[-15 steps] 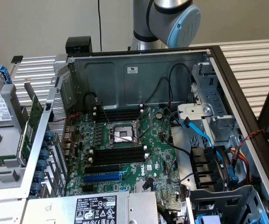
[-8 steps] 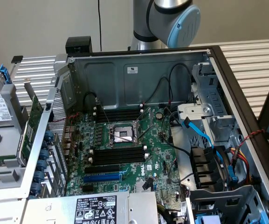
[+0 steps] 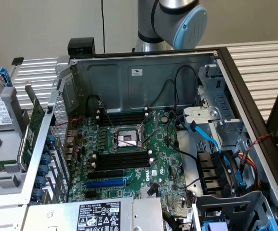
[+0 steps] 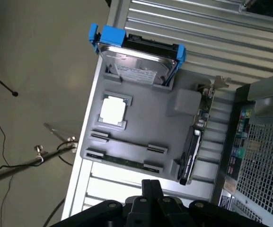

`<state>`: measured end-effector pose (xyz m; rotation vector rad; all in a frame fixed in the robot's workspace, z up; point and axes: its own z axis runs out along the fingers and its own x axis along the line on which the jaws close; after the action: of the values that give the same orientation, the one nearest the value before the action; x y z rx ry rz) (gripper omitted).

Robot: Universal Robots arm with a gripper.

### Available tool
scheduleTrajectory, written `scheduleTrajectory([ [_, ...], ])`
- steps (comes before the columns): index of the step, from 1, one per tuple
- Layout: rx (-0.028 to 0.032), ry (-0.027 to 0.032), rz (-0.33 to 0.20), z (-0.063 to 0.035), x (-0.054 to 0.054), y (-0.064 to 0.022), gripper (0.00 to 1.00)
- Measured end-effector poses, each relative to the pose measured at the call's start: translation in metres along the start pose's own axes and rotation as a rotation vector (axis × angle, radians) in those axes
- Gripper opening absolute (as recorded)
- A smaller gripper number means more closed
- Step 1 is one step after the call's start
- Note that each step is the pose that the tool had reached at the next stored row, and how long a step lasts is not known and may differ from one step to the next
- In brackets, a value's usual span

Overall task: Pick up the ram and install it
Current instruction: 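Pick up the ram and move it above insertion slot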

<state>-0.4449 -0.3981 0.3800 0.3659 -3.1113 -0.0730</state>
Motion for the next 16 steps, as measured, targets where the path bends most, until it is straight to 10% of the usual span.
scheduleTrajectory([
  [16, 0.0007, 0.0137, -0.290, 0.0013, 0.0000, -0.0001, 0.11],
])
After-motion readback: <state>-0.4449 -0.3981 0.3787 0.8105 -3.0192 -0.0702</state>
